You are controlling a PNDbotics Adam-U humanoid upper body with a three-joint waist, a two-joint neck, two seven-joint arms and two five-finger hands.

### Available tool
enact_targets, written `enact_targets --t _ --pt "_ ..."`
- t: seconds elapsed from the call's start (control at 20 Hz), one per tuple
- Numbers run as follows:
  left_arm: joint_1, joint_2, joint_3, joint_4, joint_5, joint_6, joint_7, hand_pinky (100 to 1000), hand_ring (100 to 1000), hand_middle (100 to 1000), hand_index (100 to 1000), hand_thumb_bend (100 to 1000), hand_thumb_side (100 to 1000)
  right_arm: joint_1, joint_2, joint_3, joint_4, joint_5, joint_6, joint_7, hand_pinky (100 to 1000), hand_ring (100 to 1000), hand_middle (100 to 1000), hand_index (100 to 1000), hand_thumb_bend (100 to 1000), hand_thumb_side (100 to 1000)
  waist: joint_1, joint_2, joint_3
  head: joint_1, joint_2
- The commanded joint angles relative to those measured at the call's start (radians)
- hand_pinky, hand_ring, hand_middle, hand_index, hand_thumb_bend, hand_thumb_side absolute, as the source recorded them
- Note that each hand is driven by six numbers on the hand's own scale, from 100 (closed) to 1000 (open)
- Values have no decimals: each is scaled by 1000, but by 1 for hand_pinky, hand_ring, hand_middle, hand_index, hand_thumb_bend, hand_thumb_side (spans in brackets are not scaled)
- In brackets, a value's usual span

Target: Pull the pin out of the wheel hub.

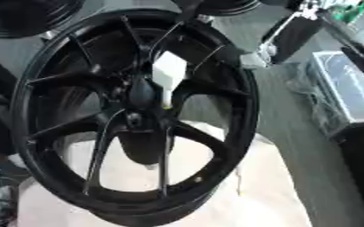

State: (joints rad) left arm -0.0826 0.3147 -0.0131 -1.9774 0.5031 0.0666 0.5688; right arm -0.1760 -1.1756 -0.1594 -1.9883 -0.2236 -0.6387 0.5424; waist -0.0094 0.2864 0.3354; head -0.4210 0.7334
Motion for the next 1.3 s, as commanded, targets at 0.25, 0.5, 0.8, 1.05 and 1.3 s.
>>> enact_targets --t 0.25,0.5,0.8,1.05,1.3 --pt "-11 7 0 -9 -1 3 -4 679 713 680 803 391 992 -14 -17 2 -12 39 -48 49 932 728 746 904 211 424 0 -9 2 -15 -7" --pt "-15 5 -1 -9 -1 4 -5 679 713 679 803 393 997 9 -10 -2 -12 76 -68 35 921 729 748 906 242 470 -3 -2 7 -38 -7" --pt "-19 3 -3 -8 0 7 -5 679 713 678 803 398 1000 44 3 -12 -12 169 -83 -19 910 734 751 910 302 522 -10 5 15 -61 -10" --pt "-25 1 -5 -8 0 8 -7 679 713 677 802 398 1000 45 6 2 -12 235 -92 -68 902 737 752 905 238 536 -14 14 24 -65 -18" --pt "-29 -3 -8 -7 2 10 -10 679 712 676 802 401 1000 44 6 15 -12 266 -90 -112 901 731 748 902 148 484 -15 21 32 -66 -26"
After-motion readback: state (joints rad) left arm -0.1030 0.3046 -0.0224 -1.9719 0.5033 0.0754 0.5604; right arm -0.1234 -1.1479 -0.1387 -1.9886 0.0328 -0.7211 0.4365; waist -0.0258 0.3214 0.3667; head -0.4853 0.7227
